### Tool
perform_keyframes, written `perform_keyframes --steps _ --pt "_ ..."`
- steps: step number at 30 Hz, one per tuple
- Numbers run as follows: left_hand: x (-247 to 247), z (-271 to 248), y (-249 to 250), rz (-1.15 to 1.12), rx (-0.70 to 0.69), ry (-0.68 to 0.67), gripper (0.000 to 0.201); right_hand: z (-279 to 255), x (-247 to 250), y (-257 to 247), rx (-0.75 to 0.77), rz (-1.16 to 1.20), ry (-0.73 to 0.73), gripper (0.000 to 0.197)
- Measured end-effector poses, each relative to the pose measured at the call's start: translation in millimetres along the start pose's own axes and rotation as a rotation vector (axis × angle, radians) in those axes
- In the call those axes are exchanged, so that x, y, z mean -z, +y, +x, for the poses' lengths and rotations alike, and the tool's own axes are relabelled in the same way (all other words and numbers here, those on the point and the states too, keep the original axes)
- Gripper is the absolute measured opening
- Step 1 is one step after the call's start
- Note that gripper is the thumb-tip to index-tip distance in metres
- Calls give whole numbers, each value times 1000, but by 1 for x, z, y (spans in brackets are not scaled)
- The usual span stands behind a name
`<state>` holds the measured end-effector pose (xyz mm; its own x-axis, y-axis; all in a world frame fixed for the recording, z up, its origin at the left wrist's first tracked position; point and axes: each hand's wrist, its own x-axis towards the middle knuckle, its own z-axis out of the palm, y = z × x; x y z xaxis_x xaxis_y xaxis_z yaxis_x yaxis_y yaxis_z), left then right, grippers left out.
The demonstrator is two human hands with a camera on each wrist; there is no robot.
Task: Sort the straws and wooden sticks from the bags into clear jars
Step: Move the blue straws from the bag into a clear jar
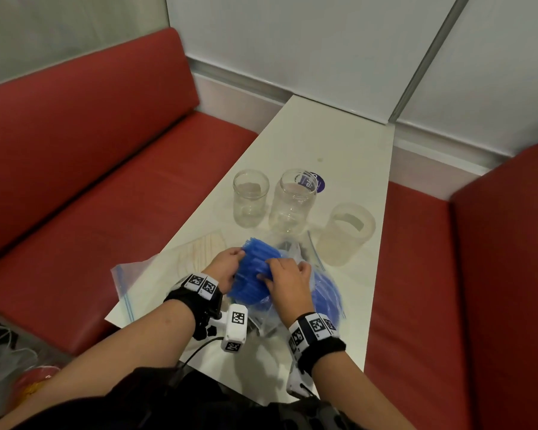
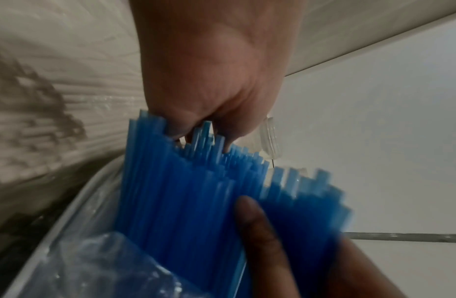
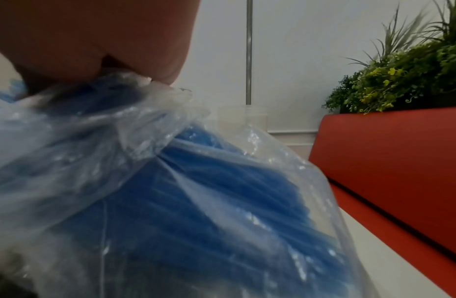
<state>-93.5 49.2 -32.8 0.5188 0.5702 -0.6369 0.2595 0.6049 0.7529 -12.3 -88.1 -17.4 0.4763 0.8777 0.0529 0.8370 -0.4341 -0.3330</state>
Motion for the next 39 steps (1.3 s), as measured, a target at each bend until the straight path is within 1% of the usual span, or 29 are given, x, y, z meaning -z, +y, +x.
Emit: perform_keyframes --steps 1,2,4,5,8,9,11,13,15,17,18,21,23,25,27,28,29,31,32,33,35,36,37,38,39 --pt "0 0 1 -4 4 0 31 -2 1 -1 -18 -22 29 14" --pt "-1 1 3 1 9 -5 31 -3 1 -2 -30 -50 27 9" --pt "-3 0 5 28 11 -23 30 -5 1 -6 -39 -100 -12 4" --pt "-5 -1 7 51 8 -28 29 -4 2 -9 -39 -110 -8 4" --pt "-9 -1 11 107 -6 17 25 5 9 -18 4 -120 107 12" --pt "-9 -2 13 129 -6 29 24 8 10 -21 23 -120 88 12" --pt "-8 -3 13 201 -30 20 19 12 11 -25 63 -82 -28 11" --pt "-6 -4 14 289 -56 0 25 15 14 -28 80 84 -78 16" --pt "-3 -6 16 356 -78 -12 31 19 25 -33 68 327 -88 17" --pt "-1 -7 14 380 -57 -53 22 23 41 -39 86 490 -61 12" --pt "1 -9 14 401 -45 -72 23 26 49 -41 89 543 -32 10" --pt "7 -9 11 448 -18 -120 37 38 76 -44 56 707 38 11" --pt "10 -6 11 536 -59 -111 38 44 93 -40 49 791 83 11" --pt "11 -3 11 722 -132 -72 41 49 105 -36 32 908 134 9" --pt "7 2 4 785 -211 -48 48 52 114 -32 3 1016 173 11" --pt "5 5 -1 796 -245 -57 51 52 117 -31 -8 1051 184 13" --pt "3 5 -4 811 -260 -79 54 52 121 -30 -14 1073 196 15" --pt "1 8 -8 851 -229 -101 58 51 131 -28 -18 1099 235 17" --pt "2 10 -5 846 -225 -70 57 51 138 -28 -15 1114 260 16" --pt "3 11 0 825 -254 7 55 50 146 -27 -7 1138 285 14" --pt "4 5 21 708 -431 250 45 51 167 -26 26 1202 333 9" --pt "1 0 32 625 -531 337 37 52 179 -26 44 1233 360 9" --pt "-4 -4 43 499 -567 346 29 53 191 -26 63 1259 388 9" --pt "-11 -9 53 328 -519 254 26 55 203 -26 84 1280 418 10" --pt "-20 -14 60 153 -401 89 32 56 214 -28 107 1294 447 11"
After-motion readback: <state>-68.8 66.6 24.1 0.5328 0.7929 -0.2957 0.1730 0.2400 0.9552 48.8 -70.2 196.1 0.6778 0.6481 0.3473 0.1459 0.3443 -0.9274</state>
